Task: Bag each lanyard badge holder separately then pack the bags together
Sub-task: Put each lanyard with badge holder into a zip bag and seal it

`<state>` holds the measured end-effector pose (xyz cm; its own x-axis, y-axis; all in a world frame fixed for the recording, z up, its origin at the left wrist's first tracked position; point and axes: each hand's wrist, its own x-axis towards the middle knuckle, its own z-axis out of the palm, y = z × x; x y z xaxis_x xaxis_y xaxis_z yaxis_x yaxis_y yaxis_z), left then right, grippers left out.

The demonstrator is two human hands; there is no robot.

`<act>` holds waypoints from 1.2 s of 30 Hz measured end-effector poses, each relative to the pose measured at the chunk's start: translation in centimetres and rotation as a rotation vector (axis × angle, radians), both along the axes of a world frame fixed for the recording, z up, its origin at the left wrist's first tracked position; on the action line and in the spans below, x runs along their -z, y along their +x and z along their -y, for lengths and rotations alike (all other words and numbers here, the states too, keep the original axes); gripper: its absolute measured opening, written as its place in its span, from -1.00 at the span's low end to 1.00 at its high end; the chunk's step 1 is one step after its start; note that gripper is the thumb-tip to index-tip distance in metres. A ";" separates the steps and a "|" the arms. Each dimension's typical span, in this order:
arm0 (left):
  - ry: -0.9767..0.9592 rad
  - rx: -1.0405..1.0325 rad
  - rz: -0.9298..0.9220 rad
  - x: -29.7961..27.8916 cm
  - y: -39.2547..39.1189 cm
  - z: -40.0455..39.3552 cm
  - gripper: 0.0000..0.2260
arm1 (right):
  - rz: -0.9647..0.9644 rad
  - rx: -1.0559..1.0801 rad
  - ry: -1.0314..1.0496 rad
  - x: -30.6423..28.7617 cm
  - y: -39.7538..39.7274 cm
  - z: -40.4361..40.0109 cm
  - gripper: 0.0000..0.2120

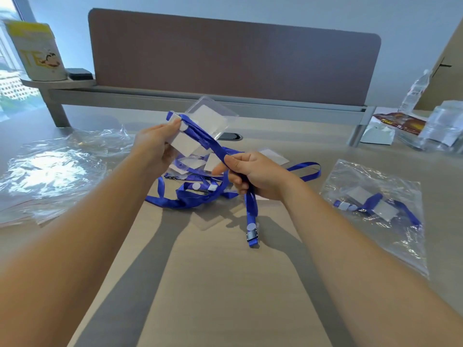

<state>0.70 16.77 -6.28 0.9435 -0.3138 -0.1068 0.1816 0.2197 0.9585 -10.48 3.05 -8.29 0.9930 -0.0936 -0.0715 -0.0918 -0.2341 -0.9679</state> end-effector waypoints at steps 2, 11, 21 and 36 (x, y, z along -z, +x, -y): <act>-0.109 0.119 -0.013 0.0 0.2 -0.9 -0.90 | -0.044 -0.023 0.002 0.1 -0.3 0.4 -0.64; 0.244 0.665 0.105 -1.1 -0.7 -3.3 -0.80 | -0.153 0.038 0.012 -0.1 -0.2 1.3 -0.73; 0.974 0.669 0.389 -1.7 -1.6 -3.4 -0.78 | -0.080 0.214 -0.236 -2.4 1.3 -1.8 -0.80; 0.461 0.068 0.156 -2.3 1.3 -10.9 -0.75 | 0.527 0.222 -0.779 -2.6 6.6 -13.7 -0.74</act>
<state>1.98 27.66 -4.02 0.9384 -0.3280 -0.1084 0.0277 -0.2415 0.9700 -3.85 16.78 -5.73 0.8338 -0.1155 0.5398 0.1904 -0.8577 -0.4777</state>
